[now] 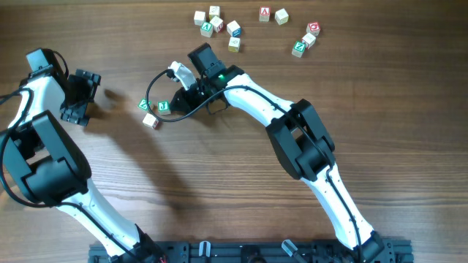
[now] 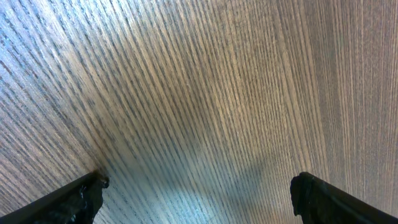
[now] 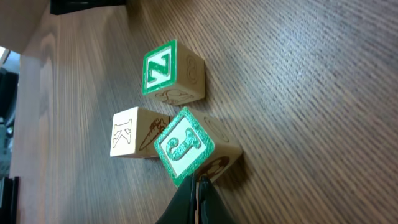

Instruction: Form a circle

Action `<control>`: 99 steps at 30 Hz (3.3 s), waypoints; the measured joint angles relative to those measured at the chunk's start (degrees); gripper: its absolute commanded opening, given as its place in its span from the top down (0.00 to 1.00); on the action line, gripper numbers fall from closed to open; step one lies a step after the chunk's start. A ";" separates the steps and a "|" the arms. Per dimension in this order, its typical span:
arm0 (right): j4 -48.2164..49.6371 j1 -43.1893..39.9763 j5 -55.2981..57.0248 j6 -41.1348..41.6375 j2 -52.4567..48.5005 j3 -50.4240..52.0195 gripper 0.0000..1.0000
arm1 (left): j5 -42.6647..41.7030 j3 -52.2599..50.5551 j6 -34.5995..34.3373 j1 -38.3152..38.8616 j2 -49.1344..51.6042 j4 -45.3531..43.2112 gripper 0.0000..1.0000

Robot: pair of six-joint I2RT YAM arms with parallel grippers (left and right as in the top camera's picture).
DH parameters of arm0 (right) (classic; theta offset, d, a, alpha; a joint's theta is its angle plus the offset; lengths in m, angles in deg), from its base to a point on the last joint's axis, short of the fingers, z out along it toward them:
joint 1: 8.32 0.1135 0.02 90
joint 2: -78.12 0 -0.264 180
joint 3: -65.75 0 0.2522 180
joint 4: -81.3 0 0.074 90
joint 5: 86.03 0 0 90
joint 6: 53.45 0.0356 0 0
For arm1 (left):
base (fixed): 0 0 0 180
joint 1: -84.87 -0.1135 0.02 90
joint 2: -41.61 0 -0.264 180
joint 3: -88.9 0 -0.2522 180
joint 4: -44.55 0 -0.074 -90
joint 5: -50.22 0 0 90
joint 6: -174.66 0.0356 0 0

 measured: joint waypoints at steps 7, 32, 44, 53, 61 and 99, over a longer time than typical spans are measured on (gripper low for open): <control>0.79 0.04 6.03 0.04 0.00 0.00 0.96 | 0.00 0.00 0.00 0.00 0.02 0.02 0.00; 4.85 0.04 3.74 -5.60 0.00 0.02 0.96 | 0.00 0.00 0.00 0.02 0.00 0.02 0.00; 5.66 0.04 0.94 -5.60 -0.98 0.02 0.96 | 0.00 0.00 0.00 0.02 0.02 0.02 0.00; 5.38 -0.63 1.60 -5.60 -1.01 0.02 0.96 | 0.00 0.00 0.00 0.00 0.02 0.02 0.00; 3.08 -5.75 2.01 -5.57 0.52 0.02 0.96 | 0.00 0.00 0.00 0.00 0.02 0.07 0.00; -19.32 -18.08 3.06 1.01 2.71 -1.36 0.96 | -7.32 8.68 18.80 18.36 0.11 15.04 0.96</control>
